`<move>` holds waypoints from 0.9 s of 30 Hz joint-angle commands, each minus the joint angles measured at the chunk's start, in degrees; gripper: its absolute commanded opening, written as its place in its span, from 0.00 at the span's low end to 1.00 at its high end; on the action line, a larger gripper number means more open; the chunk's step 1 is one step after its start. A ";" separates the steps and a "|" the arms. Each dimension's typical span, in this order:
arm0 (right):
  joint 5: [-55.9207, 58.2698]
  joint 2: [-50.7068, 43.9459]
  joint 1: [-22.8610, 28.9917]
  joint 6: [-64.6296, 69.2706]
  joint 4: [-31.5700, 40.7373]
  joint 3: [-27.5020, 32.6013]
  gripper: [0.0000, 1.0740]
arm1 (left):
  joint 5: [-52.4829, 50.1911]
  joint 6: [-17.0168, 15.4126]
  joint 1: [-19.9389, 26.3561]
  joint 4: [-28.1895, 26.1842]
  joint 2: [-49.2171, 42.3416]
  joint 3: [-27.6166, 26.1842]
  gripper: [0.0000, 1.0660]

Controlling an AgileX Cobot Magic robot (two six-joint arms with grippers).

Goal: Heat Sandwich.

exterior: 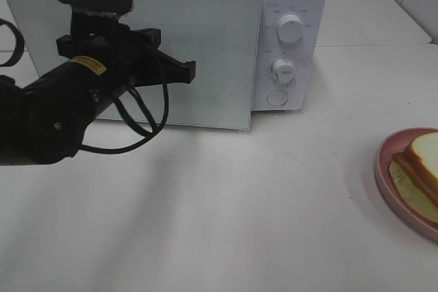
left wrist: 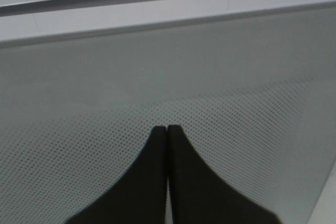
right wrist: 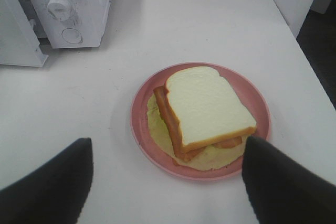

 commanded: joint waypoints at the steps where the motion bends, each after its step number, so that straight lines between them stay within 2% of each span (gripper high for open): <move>1: -0.34 -1.55 -0.52 -0.74 -0.40 0.00 0.70 | 1.43 1.43 -0.40 -2.35 1.20 -2.75 0.00; 4: -0.34 -1.55 -0.52 -0.74 -0.40 0.00 0.70 | 1.95 3.61 -0.40 -4.64 3.27 -6.25 0.00; 10: -0.34 -1.55 -0.52 -0.74 -0.40 0.00 0.70 | 3.04 5.44 -0.40 -6.82 5.33 -10.03 0.00; 12: -0.34 -1.55 -0.52 -0.74 -0.40 0.00 0.70 | 3.32 7.45 -0.40 -9.05 6.30 -11.86 0.00; 19: -0.34 -1.55 -0.52 -0.74 -0.40 0.00 0.70 | 5.61 7.96 -0.11 -9.63 8.37 -15.53 0.00; 23: -0.34 -1.55 -0.52 -0.74 -0.40 0.00 0.70 | 6.13 9.80 0.11 -11.06 9.85 -18.45 0.00; 24: -0.34 -1.55 -0.52 -0.74 -0.40 0.00 0.70 | 6.36 11.23 0.11 -11.63 10.66 -20.17 0.00; 27: -0.34 -1.55 -0.52 -0.74 -0.40 0.00 0.70 | 7.10 11.92 0.69 -12.61 11.86 -22.35 0.00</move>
